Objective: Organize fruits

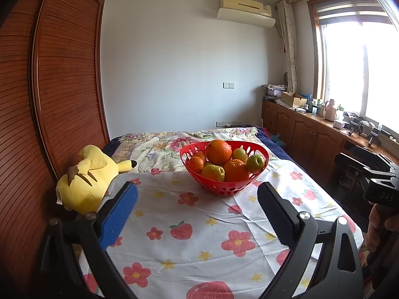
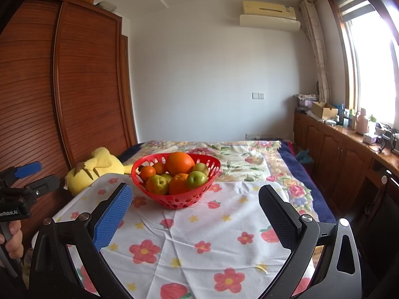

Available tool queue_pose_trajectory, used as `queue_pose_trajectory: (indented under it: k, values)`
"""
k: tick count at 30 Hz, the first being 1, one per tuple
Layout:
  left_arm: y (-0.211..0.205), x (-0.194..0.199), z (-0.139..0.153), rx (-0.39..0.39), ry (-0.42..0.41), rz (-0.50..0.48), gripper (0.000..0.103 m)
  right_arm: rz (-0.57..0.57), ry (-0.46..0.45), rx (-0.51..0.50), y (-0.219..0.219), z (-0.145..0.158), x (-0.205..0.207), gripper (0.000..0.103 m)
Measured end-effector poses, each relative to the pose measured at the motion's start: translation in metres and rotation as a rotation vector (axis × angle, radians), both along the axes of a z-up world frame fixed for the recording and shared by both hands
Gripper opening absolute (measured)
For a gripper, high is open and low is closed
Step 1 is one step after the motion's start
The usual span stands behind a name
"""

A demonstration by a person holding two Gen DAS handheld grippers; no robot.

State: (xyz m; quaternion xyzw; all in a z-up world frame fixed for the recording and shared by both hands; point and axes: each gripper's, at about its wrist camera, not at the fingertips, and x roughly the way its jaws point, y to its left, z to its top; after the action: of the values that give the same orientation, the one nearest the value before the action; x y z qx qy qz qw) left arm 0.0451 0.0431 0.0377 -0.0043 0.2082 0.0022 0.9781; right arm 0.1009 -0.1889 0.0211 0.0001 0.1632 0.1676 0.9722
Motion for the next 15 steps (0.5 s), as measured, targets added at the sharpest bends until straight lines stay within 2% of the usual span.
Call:
queue_pose_trajectory:
  k: [15]
  values:
    - [-0.0028, -0.0025, 0.0007, 0.002, 0.001, -0.002, 0.097, 0.000, 0.001, 0.000, -0.0003, -0.0012, -0.0011, 0.103]
